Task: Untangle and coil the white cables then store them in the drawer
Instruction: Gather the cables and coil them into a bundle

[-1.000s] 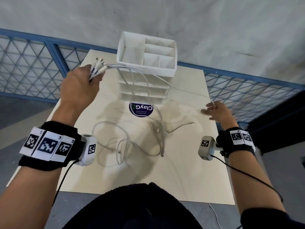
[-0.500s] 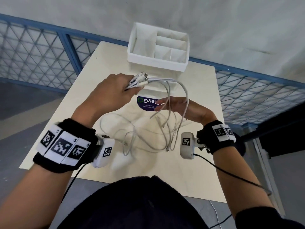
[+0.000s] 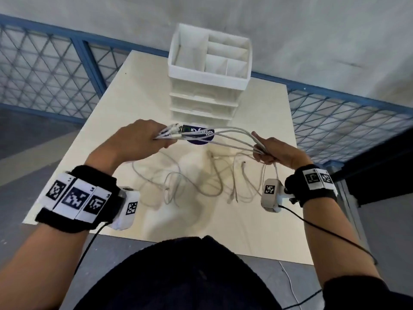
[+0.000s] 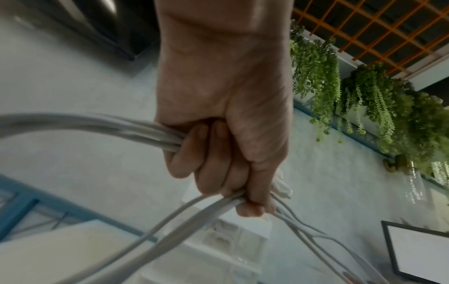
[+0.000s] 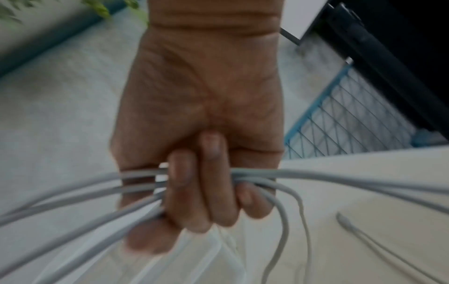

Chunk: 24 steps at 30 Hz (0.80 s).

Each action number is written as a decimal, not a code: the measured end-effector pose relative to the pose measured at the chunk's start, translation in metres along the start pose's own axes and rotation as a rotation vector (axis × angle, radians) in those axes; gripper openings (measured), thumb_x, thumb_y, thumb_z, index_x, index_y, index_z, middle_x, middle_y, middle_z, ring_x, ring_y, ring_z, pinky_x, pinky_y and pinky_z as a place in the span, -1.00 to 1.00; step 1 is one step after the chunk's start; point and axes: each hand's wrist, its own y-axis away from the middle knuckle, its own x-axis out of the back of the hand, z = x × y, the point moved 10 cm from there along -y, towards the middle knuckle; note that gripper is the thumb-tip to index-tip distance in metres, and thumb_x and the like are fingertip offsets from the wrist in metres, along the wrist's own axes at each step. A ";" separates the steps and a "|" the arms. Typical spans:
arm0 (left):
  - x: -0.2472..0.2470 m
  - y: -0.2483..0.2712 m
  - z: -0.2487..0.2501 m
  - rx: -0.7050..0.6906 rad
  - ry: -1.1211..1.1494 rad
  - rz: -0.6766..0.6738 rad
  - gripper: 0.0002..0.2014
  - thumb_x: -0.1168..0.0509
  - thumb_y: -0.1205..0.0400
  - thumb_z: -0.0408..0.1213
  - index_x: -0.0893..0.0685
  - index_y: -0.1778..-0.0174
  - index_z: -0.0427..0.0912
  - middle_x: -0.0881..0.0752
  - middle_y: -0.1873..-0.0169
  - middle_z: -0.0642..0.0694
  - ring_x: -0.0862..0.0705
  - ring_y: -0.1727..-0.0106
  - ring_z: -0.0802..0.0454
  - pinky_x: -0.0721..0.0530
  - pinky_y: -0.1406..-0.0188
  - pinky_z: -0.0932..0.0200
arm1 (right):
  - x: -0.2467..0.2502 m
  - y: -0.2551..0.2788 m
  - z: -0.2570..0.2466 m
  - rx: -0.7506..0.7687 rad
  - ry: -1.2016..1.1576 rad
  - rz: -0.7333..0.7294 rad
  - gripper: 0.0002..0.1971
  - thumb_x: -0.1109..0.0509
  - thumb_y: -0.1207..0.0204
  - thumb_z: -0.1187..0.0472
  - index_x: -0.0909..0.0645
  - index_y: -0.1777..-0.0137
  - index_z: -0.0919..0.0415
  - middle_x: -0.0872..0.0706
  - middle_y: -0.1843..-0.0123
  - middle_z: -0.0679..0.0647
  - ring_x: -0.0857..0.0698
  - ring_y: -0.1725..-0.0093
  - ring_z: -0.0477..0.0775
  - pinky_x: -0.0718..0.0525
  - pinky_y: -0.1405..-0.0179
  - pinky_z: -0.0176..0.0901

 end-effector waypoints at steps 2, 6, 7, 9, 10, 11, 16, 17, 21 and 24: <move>-0.020 0.000 0.005 -0.028 0.023 -0.087 -0.74 -0.27 -0.64 -0.08 -0.56 0.38 0.03 -0.54 0.52 0.11 -0.50 0.44 0.22 -0.40 0.39 0.17 | 0.036 0.000 0.009 -0.037 0.111 0.228 -0.36 -0.14 -0.58 -0.25 -0.48 0.59 0.21 -0.40 0.79 -0.05 -0.34 0.76 -0.12 -0.38 0.63 -0.34; -0.037 0.003 0.001 -0.048 0.110 -0.185 -0.72 -0.23 -0.59 0.06 -0.57 0.37 0.03 -0.60 0.55 0.08 -0.55 0.48 0.27 -0.41 0.38 0.32 | 0.101 0.029 0.043 -0.065 0.124 0.585 -0.45 -0.32 -0.46 -0.18 -0.41 0.59 0.21 -0.46 0.78 -0.05 -0.44 0.54 0.07 -0.37 0.43 -0.14; -0.037 0.003 -0.007 -0.024 0.129 -0.194 -0.63 -0.17 -0.51 0.23 -0.58 0.39 0.03 -0.59 0.51 0.05 -0.53 0.46 0.23 -0.41 0.35 0.24 | 0.106 0.038 0.050 -0.084 0.154 0.618 -0.46 -0.32 -0.49 -0.12 -0.37 0.60 0.21 -0.44 0.75 -0.04 -0.40 0.51 0.11 -0.33 0.41 -0.10; -0.039 0.004 -0.019 -0.017 0.147 -0.232 -0.34 -0.02 -0.30 0.57 -0.63 0.38 0.02 -0.53 0.48 -0.03 -0.48 0.41 0.08 -0.40 0.28 0.12 | 0.104 0.051 0.066 -0.152 0.258 0.614 -0.47 -0.31 -0.55 0.00 -0.31 0.60 0.21 -0.41 0.58 0.12 -0.39 0.42 0.14 -0.29 0.37 -0.05; -0.043 0.005 -0.022 -0.019 0.157 -0.266 -0.26 0.03 -0.20 0.65 -0.64 0.37 0.03 -0.49 0.48 -0.04 -0.46 0.40 0.05 -0.40 0.25 0.11 | 0.096 0.054 0.073 -0.191 0.324 0.582 -0.48 -0.30 -0.57 0.03 -0.31 0.59 0.22 -0.42 0.51 0.18 -0.42 0.37 0.14 -0.29 0.36 -0.04; -0.049 0.007 -0.022 -0.015 0.169 -0.306 -0.23 0.05 -0.19 0.67 -0.64 0.37 0.02 -0.47 0.49 0.00 -0.43 0.40 0.08 -0.39 0.25 0.13 | 0.086 0.055 0.081 -0.222 0.373 0.543 -0.49 -0.31 -0.57 0.04 -0.34 0.58 0.23 -0.46 0.47 0.21 -0.47 0.32 0.14 -0.31 0.34 -0.04; -0.090 0.017 -0.026 0.031 0.089 -0.491 -0.34 0.00 -0.42 0.50 -0.58 0.55 -0.05 -0.48 0.62 0.10 -0.46 0.48 0.16 -0.41 0.26 0.22 | 0.031 0.035 0.134 -0.319 0.423 0.351 -0.60 -0.37 -0.51 0.00 -0.64 0.46 0.25 -0.63 0.42 0.20 -0.62 0.25 0.18 -0.45 0.21 -0.15; -0.099 0.022 -0.032 0.047 0.054 -0.550 -0.36 -0.02 -0.34 0.50 -0.57 0.57 -0.03 -0.48 0.59 0.05 -0.47 0.45 0.06 -0.44 0.23 0.16 | 0.020 0.031 0.141 -0.319 0.438 0.302 -0.58 -0.37 -0.51 -0.01 -0.60 0.53 0.19 -0.63 0.45 0.17 -0.64 0.25 0.20 -0.45 0.21 -0.13; -0.117 0.043 -0.053 0.147 -0.082 -0.713 -0.41 -0.12 -0.25 0.49 -0.55 0.60 -0.03 -0.41 0.53 -0.10 -0.40 0.40 -0.08 -0.37 0.24 0.09 | -0.016 0.011 0.141 -0.296 0.482 0.114 -0.64 -0.39 -0.52 0.04 -0.53 0.45 0.20 -0.59 0.38 0.19 -0.56 0.23 0.12 -0.39 0.34 -0.11; -0.125 0.050 -0.060 0.174 -0.104 -0.746 -0.43 -0.18 -0.37 0.42 -0.53 0.60 -0.06 -0.43 0.55 -0.06 -0.43 0.39 -0.08 -0.41 0.23 0.11 | -0.027 -0.009 0.122 -0.248 0.509 0.122 -0.78 -0.38 -0.53 0.07 -0.68 0.07 0.25 -0.74 0.01 0.26 -0.67 -0.07 0.20 -0.48 0.07 -0.13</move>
